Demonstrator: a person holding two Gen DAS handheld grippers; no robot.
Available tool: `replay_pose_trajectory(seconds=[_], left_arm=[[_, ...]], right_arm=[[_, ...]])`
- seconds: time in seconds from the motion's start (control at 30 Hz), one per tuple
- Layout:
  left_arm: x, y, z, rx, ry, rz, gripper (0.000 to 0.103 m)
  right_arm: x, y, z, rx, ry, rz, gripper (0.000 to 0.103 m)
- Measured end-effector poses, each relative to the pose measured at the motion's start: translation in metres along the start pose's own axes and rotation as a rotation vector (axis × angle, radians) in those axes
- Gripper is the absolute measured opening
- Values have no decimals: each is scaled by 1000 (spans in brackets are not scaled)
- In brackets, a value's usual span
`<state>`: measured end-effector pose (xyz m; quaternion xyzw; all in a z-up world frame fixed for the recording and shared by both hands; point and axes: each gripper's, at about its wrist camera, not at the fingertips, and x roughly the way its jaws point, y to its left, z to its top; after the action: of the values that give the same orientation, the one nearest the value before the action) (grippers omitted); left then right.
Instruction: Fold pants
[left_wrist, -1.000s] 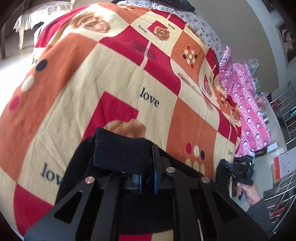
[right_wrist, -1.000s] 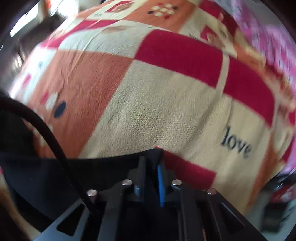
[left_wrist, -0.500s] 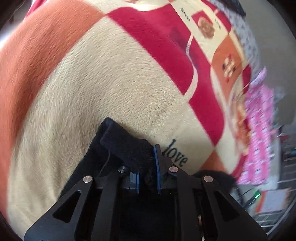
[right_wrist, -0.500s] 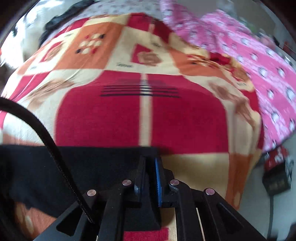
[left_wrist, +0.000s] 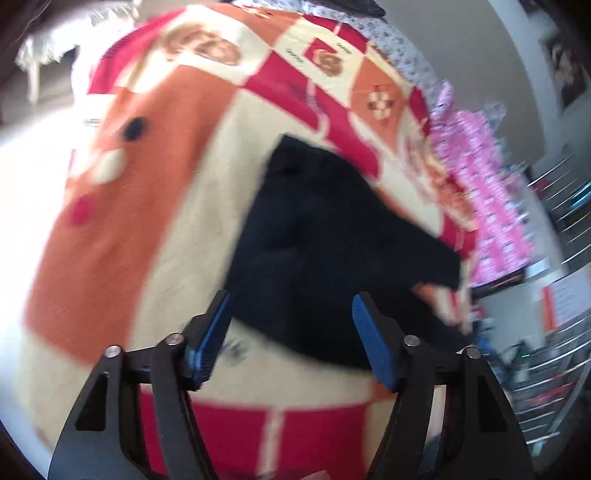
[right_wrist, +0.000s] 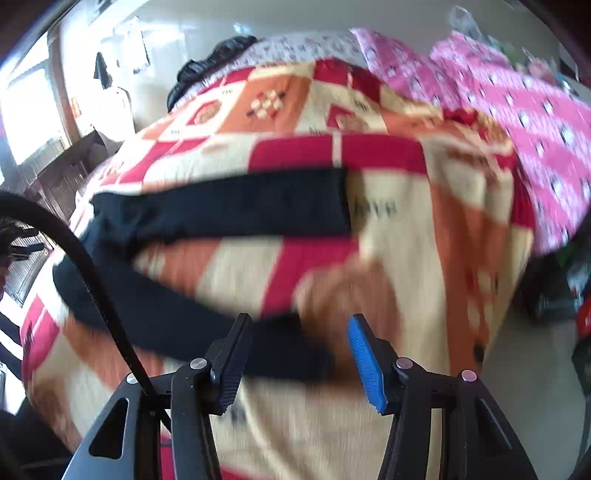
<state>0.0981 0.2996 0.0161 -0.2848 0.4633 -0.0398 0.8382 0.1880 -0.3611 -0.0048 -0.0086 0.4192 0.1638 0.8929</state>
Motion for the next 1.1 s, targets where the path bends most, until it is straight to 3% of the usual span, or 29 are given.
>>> replay_pose_trajectory(seconds=[0.17, 0.23, 0.27, 0.43, 0.5, 0.53, 0.63, 0.83, 0.93, 1.1], left_arm=[[41, 7, -31, -35, 84, 12, 68], [60, 10, -34, -81, 93, 61, 67], [61, 7, -34, -83, 35, 61, 70], [76, 10, -26, -188, -51, -48, 69], [82, 14, -25, -241, -73, -68, 19], [85, 12, -25, -252, -59, -52, 7], [78, 0, -33, -223, -99, -29, 7], [68, 5, -36, -257, -108, -95, 7], [65, 12, -38, -267, -106, -94, 7], [70, 13, -38, -280, -93, -101, 7]], right_arm=[[2, -2, -40, 126, -8, 27, 52], [2, -4, -44, 160, -21, 35, 52], [1, -6, -46, 177, -32, 47, 52], [-7, -12, -58, 205, -46, 79, 52], [2, -17, -60, 212, -20, 102, 52], [5, -19, -60, 218, -14, 106, 52], [11, -24, -49, 215, -40, 94, 52], [40, -22, -13, 169, -24, 114, 51], [39, -14, 0, 131, 4, 115, 7], [-24, 11, 2, 44, -93, 20, 6]])
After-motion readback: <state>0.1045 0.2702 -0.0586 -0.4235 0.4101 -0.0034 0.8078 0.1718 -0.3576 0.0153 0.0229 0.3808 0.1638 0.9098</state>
